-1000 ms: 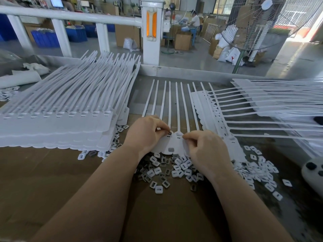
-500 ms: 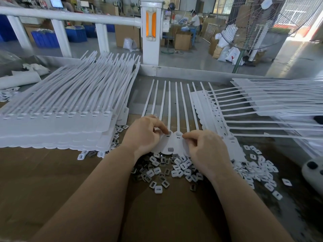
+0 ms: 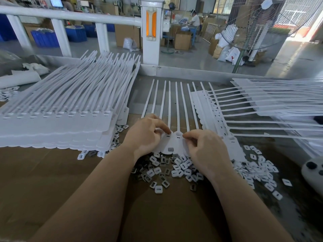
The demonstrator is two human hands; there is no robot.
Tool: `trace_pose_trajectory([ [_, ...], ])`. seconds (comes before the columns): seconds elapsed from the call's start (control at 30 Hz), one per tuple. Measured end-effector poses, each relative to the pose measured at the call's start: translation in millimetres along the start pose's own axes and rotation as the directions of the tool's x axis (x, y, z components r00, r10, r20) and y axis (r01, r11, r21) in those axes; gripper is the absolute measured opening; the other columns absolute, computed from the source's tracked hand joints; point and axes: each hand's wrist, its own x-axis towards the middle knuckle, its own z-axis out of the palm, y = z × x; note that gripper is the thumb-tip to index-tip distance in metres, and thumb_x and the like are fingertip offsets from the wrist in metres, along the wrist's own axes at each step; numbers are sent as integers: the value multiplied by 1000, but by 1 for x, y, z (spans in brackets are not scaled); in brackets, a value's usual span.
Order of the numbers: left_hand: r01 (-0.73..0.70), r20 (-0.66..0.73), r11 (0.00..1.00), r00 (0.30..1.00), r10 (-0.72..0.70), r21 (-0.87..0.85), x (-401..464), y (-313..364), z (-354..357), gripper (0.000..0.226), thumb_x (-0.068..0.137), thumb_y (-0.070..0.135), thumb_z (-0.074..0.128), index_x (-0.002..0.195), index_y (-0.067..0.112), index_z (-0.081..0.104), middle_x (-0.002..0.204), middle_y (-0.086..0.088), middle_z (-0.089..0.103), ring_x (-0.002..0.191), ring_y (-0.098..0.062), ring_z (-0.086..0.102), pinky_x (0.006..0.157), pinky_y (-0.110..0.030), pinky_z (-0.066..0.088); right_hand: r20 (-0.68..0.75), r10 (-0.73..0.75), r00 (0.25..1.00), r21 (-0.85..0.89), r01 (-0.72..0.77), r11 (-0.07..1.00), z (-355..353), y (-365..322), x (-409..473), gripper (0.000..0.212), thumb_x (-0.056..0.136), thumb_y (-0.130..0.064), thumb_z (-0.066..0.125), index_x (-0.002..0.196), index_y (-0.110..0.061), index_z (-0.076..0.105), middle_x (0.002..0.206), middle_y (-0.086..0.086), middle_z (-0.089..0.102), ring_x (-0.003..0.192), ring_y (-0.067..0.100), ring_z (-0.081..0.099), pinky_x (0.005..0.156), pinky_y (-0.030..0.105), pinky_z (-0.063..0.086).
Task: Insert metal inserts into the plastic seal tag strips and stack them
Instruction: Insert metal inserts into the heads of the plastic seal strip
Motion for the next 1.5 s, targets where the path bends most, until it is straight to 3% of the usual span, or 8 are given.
trace_pose_trajectory([
  [0.1,-19,0,996,1000,20,-88,-1,1,-4,20,84,14,64,78,32,68,97,13,55,70,-2,50,69,-11,38,0,-9,1000,5,9,1000,0,-1,0,22,91,-20,54,106,-19,70,98,-4,70,94,12,56,86,23,41],
  [0.27,-40,204,991,977,67,-131,-5,4,-14,7,72,32,75,75,34,69,97,10,61,89,-9,57,81,-23,47,12,-17,1000,-17,17,1000,0,1,0,21,92,-23,53,106,-21,69,99,-5,68,95,10,54,83,18,35],
  [0.4,-37,256,991,964,69,-128,-7,3,-14,12,67,37,79,76,32,73,102,16,56,94,-6,54,83,-26,45,13,-15,1000,-17,16,1000,0,1,0,21,91,-23,54,105,-21,70,101,-5,69,96,11,54,83,20,36],
  [0.77,-44,210,989,975,73,-139,-5,6,-8,13,71,26,78,68,34,68,98,14,55,91,-5,53,89,-31,45,18,-24,1000,-11,24,1000,0,2,0,20,91,-21,54,102,-20,70,98,-5,68,95,11,54,83,20,37],
  [1.0,-67,169,993,982,83,-100,-2,2,-9,6,79,22,71,85,24,74,99,13,59,96,-3,55,87,-17,42,14,-34,999,3,34,999,-1,2,0,20,91,-21,54,102,-20,70,99,-5,68,94,10,53,83,19,35],
  [1.13,-64,151,991,985,82,-117,-3,3,-10,7,76,18,74,80,24,73,99,6,61,92,-11,57,87,-29,48,19,-135,991,22,134,991,-1,-2,0,16,87,-18,60,97,-19,72,99,-6,66,94,8,51,88,23,35],
  [1.27,-66,133,990,988,83,-126,-5,4,-11,5,74,20,75,78,23,72,97,1,62,91,-17,59,86,-38,50,105,-240,965,12,240,971,-1,-5,-2,17,86,-29,62,100,-26,72,106,-11,62,104,8,46,89,25,28],
  [1.5,-52,113,988,991,68,-142,-6,4,-11,9,77,17,72,76,25,70,95,1,63,89,-16,59,85,-33,50,220,-363,905,63,358,932,-3,-9,-4,19,77,-37,71,90,-24,75,104,-12,62,104,10,47,94,32,34],
])
